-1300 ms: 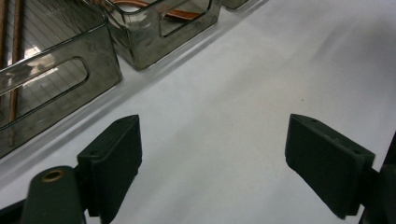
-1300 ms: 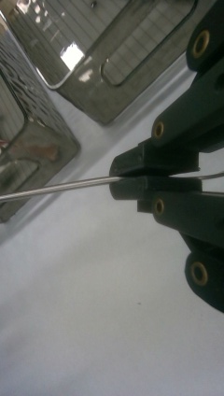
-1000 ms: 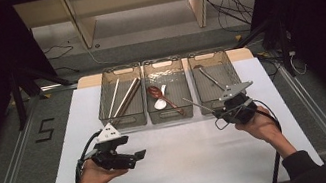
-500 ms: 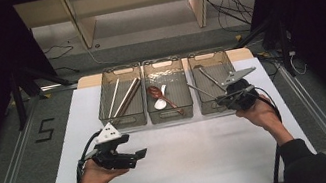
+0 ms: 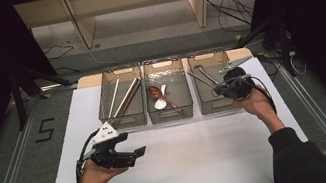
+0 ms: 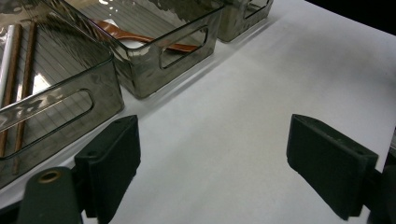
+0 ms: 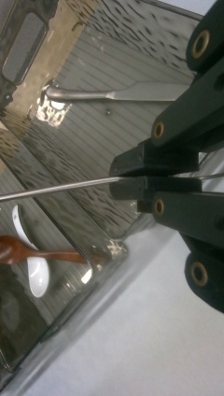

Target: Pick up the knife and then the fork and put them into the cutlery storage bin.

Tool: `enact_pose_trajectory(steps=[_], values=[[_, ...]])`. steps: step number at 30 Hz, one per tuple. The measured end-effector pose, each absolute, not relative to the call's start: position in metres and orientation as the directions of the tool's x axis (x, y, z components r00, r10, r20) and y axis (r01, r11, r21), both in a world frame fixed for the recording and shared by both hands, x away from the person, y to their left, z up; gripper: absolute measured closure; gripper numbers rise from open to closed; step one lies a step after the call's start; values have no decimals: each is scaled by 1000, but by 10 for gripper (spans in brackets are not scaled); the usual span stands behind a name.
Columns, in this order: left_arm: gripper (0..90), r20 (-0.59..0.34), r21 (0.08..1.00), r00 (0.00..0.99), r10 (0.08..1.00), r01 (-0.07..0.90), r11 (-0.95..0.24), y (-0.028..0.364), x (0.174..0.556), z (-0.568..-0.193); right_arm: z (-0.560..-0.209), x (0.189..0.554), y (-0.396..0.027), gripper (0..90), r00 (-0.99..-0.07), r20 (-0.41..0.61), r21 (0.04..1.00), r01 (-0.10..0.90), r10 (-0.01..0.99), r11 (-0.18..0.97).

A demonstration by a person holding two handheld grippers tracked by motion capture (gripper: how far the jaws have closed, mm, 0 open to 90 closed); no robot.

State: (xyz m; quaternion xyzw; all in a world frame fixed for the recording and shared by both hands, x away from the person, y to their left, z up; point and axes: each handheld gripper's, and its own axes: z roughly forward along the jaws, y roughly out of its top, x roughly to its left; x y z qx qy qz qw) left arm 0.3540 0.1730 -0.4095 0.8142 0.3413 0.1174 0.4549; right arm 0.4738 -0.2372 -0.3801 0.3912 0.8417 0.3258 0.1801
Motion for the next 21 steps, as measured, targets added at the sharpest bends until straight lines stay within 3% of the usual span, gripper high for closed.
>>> enact_pose_trajectory(steps=[21], values=[[171,-130,826,730,671,454,-334,175,355,-409,-387,510,-234,881,-540,-13,661,627,842,412]])
